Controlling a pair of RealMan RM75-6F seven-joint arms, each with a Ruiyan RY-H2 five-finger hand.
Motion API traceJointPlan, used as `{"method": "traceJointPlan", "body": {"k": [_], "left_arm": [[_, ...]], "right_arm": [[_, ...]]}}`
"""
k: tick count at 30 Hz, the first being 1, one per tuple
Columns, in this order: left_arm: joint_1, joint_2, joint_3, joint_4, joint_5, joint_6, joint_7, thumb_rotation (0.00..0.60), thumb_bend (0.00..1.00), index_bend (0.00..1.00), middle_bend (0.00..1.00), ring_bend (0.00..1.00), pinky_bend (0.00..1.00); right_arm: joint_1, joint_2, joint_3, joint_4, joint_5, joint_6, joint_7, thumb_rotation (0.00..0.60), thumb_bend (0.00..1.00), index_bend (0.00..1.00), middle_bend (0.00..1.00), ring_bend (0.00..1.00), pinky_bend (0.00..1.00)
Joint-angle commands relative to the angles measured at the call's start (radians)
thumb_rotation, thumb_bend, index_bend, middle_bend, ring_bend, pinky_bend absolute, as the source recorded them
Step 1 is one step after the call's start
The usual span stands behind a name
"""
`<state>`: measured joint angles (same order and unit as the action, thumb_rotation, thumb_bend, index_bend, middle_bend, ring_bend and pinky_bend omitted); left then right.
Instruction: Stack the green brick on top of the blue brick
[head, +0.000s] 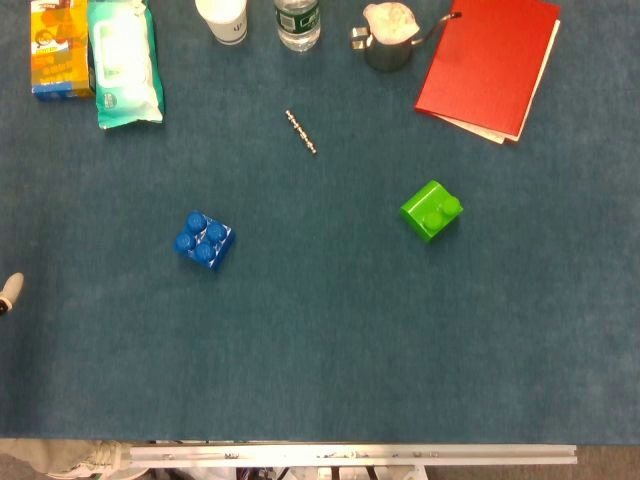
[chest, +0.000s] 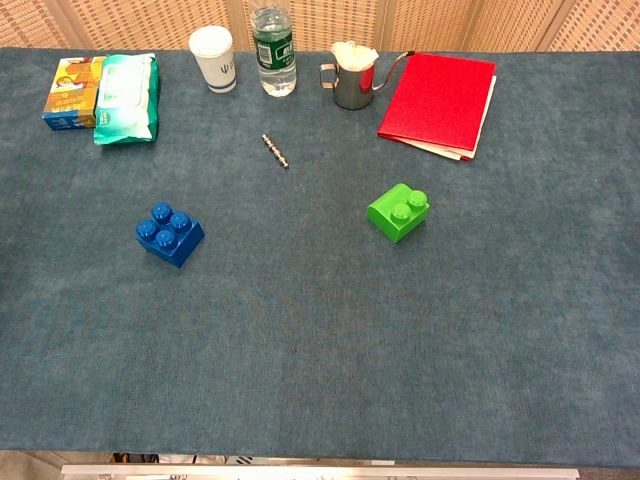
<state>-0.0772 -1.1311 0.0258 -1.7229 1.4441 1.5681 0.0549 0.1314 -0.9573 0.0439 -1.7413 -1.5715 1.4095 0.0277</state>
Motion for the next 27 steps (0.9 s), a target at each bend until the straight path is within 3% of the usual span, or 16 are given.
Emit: {"method": "traceJointPlan", "body": {"k": [1,13,27], "left_arm": [[0.005,-0.001,-0.005,0.001,0.004,0.003,-0.004,0.600,0.22,0.07,0.19,0.15,0.09],[-0.016,0.008,-0.017,0.015,0.047,-0.047,-0.023,0.600,0.22,0.07,0.19,0.15,0.09],[-0.222,0.040,-0.030,-0.021,0.077,-0.383,-0.050,0.600,0.22,0.07,0.19,0.15,0.09]], "right_arm": [[0.001,0.001,0.001,-0.004,-0.002,0.004,0.000,0.600,0.07,0.29,0.36,0.30,0.45],[0.001,0.013,0.017,-0.014,0.001,0.032,-0.004,0.600,0.07,0.29,0.36,0.30,0.45],[0.015,0.022,0.037,-0.027,0.037,0.020,-0.014,0.600,0.07,0.29,0.36,0.30,0.45]]}}
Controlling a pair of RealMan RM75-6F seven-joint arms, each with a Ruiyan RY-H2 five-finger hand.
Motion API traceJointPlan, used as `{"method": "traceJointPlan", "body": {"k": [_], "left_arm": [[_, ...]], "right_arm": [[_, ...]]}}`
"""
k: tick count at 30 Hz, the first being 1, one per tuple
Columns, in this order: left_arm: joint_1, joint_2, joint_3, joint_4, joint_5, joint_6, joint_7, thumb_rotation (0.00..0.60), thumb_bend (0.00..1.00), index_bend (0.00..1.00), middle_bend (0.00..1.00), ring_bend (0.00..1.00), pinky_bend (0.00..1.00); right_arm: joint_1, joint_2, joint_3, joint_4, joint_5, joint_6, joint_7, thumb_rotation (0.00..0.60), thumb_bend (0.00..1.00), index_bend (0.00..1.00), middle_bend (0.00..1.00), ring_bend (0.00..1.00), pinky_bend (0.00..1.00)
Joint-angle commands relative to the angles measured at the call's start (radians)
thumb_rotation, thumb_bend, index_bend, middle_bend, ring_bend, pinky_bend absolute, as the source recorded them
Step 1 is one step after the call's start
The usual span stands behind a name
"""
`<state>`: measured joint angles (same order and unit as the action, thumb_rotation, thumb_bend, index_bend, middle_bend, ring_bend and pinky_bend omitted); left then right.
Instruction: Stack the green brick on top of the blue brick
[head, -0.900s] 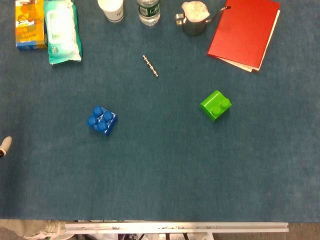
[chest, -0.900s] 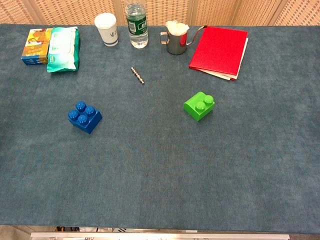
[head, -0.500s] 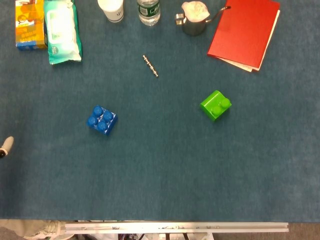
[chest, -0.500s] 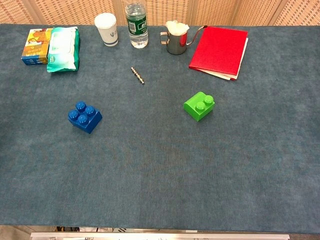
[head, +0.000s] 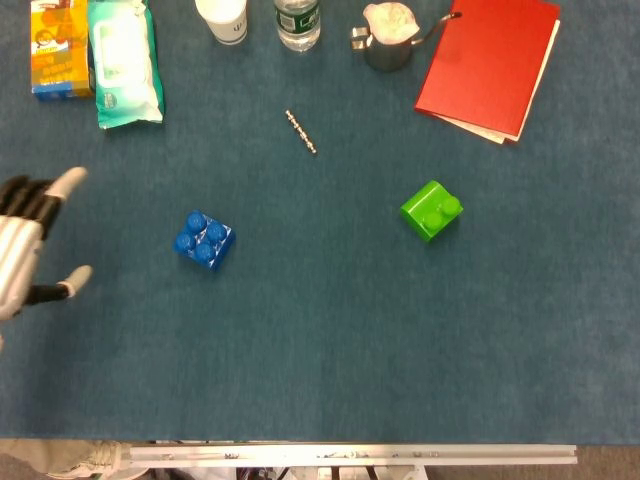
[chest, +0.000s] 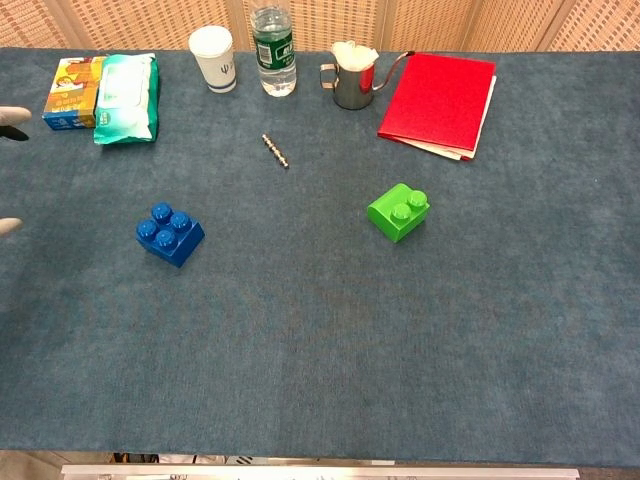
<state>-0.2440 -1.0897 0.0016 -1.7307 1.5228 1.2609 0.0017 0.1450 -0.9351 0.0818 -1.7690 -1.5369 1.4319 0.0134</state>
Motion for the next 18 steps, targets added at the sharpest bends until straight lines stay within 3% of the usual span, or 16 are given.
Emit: {"method": "traceJointPlan", "body": {"k": [1,10,18], "left_arm": [[-0.067,-0.006,-0.005,-0.013,-0.003,-0.095,0.007,0.600,0.22,0.06,0.19,0.15,0.09],[-0.163,-0.115,-0.024,0.015,-0.067,-0.243,0.079,0.600,0.17,0.01,0.17,0.15,0.09],[-0.214,-0.237,-0.046,0.076,-0.133,-0.289,0.169,0.600,0.16,0.00,0.12,0.14,0.09]], "right_arm": [[0.001,0.000,0.000,0.001,0.003,-0.003,0.001,0.600,0.07,0.29,0.36,0.30,0.45],[-0.004,0.002,-0.004,0.003,0.013,-0.003,0.006,0.600,0.07,0.29,0.36,0.30,0.45],[-0.015,0.004,-0.009,0.008,0.024,0.001,0.016,0.600,0.07,0.29,0.36,0.30,0.45]]}}
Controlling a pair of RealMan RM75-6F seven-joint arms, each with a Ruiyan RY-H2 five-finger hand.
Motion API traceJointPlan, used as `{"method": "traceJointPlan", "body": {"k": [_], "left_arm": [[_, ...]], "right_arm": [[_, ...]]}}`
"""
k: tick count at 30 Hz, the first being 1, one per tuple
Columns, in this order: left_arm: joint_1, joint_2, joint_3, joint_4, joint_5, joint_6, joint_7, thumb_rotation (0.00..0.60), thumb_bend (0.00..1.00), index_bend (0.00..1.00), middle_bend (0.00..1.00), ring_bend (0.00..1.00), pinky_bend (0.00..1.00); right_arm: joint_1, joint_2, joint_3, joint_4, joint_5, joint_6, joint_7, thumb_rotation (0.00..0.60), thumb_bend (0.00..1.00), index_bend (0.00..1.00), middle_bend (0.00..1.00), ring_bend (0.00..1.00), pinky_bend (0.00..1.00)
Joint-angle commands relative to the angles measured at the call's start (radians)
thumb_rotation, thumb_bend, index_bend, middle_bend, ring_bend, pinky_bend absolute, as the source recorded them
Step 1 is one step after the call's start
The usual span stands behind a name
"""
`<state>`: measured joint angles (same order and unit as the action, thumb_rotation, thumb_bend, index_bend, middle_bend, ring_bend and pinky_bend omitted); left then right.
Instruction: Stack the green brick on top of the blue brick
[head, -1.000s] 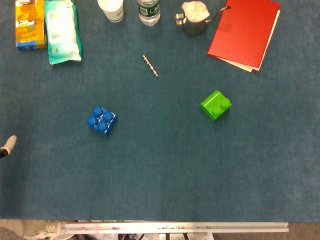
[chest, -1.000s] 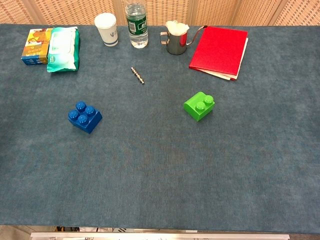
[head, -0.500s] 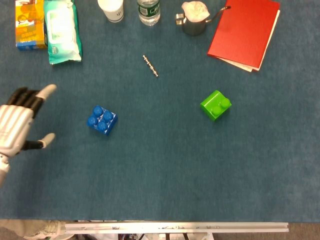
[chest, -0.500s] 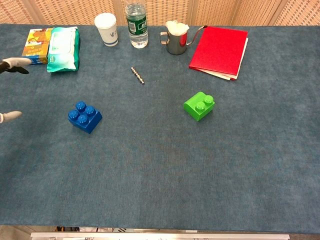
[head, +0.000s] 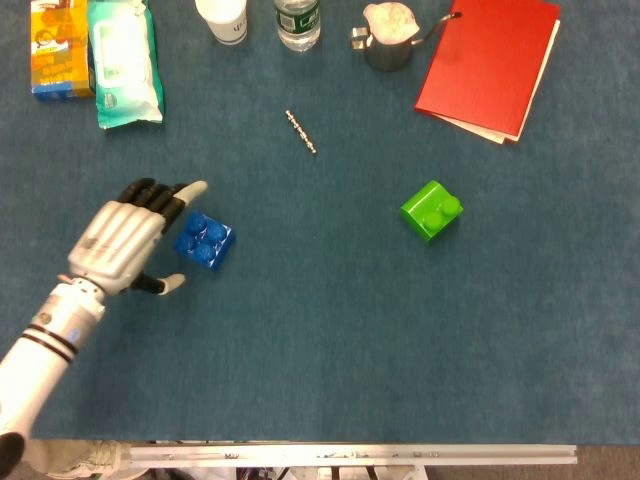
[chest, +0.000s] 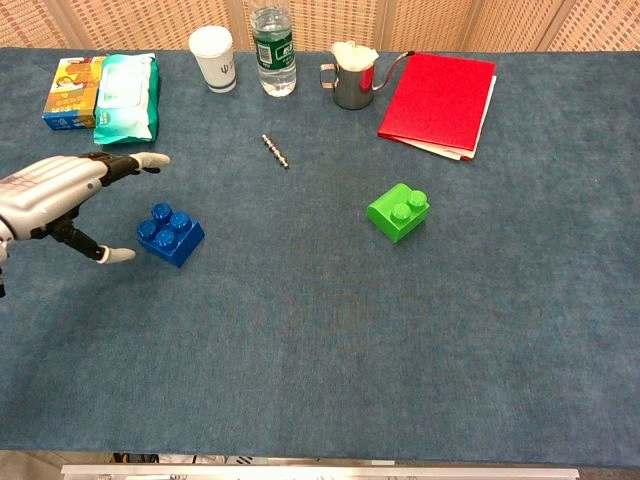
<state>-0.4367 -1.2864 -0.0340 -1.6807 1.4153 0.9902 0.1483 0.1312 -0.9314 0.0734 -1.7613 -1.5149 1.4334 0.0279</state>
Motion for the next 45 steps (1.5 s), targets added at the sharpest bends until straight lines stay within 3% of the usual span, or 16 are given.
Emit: {"method": "traceJointPlan", "body": {"k": [1,12,30,45], "left_arm": [[-0.025,-0.052,-0.014,0.032,-0.032,-0.020,0.026,0.600,0.16,0.00,0.12,0.14,0.09],[-0.072,-0.133,-0.046,0.053,-0.100,-0.033,0.071,0.600,0.16,0.00,0.08,0.11,0.09],[-0.099,-0.258,-0.023,0.170,-0.134,-0.009,0.192,0.600,0.16,0.00,0.06,0.10,0.09],[-0.085,-0.201,-0.039,0.216,-0.260,0.011,0.275,0.600,0.16,0.00,0.08,0.12,0.09]], "right_arm": [[-0.002,0.001,-0.002,0.001,0.002,0.000,0.001,0.600,0.07,0.29,0.36,0.30,0.45],[-0.012,0.012,-0.006,0.001,0.008,0.003,0.010,0.600,0.07,0.29,0.36,0.30,0.45],[-0.028,0.021,-0.011,0.011,0.014,0.011,0.029,0.600,0.07,0.29,0.36,0.30,0.45],[-0.032,0.024,-0.011,0.009,0.010,0.013,0.032,0.600,0.07,0.29,0.36,0.30,0.45]]}}
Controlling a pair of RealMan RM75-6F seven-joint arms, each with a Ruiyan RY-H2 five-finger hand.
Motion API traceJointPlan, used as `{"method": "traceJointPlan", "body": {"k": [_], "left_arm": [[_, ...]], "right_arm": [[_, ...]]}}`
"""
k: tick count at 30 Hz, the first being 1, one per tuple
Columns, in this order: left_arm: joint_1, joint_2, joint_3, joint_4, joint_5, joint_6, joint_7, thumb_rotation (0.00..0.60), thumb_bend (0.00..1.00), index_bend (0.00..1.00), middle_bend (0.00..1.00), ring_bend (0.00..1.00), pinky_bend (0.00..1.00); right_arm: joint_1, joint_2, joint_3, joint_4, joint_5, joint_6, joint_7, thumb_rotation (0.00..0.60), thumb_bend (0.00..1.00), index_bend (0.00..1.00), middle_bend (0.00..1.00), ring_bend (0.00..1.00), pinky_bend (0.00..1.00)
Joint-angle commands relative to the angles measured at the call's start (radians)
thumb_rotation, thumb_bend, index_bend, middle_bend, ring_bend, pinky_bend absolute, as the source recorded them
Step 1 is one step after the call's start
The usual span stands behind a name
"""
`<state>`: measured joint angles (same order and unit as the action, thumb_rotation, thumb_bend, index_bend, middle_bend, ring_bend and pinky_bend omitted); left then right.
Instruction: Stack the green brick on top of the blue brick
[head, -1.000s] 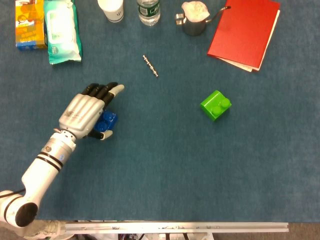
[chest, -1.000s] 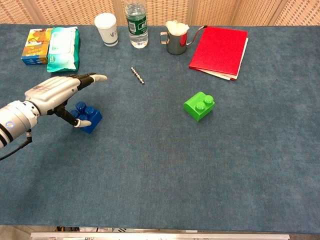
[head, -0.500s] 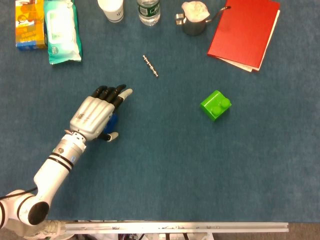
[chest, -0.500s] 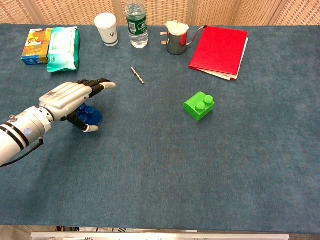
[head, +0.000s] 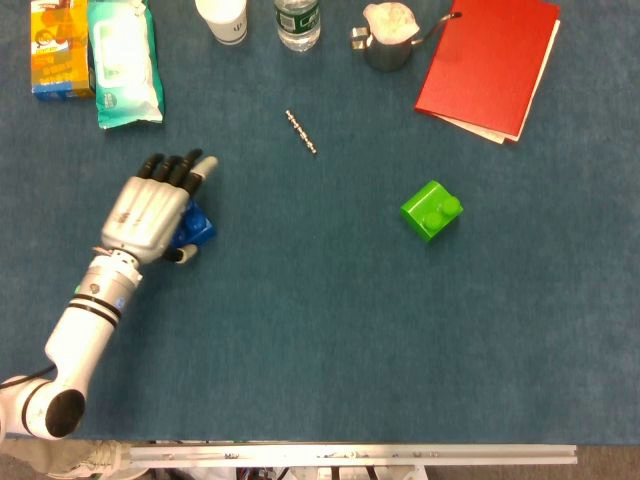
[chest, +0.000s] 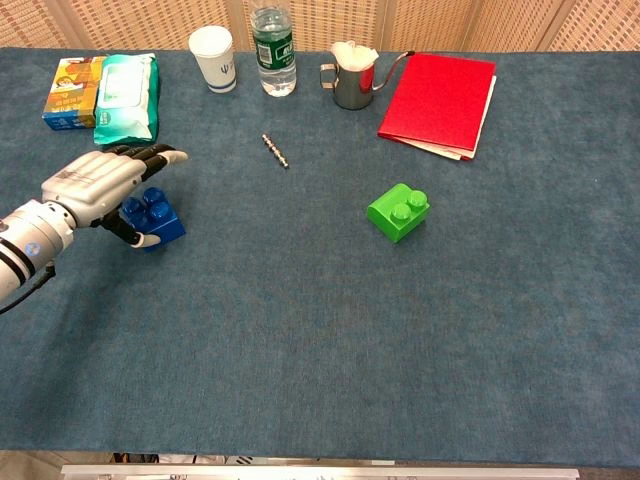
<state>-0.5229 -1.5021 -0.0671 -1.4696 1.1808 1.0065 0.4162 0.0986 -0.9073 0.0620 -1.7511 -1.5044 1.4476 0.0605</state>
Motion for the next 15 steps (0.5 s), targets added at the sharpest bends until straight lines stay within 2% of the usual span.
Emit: {"method": "traceJointPlan", "body": {"k": [1,5,15], "left_arm": [[0.001,0.020,-0.009,0.004,-0.038,-0.011,0.007,0.600,0.16,0.00,0.08,0.12,0.09],[-0.003,0.033,-0.015,-0.001,-0.072,-0.022,0.012,0.600,0.16,0.01,0.15,0.17,0.09],[-0.015,0.015,-0.014,0.018,-0.091,-0.018,0.032,0.600,0.16,0.24,0.32,0.30,0.14]], "right_arm": [[0.001,0.000,0.000,-0.002,-0.001,-0.001,-0.001,0.600,0.07,0.29,0.36,0.30,0.45],[0.003,0.001,0.001,-0.004,-0.002,-0.002,-0.003,0.600,0.07,0.29,0.36,0.30,0.45],[-0.004,0.005,0.000,-0.005,-0.002,0.003,0.003,0.600,0.07,0.29,0.36,0.30,0.45]]}}
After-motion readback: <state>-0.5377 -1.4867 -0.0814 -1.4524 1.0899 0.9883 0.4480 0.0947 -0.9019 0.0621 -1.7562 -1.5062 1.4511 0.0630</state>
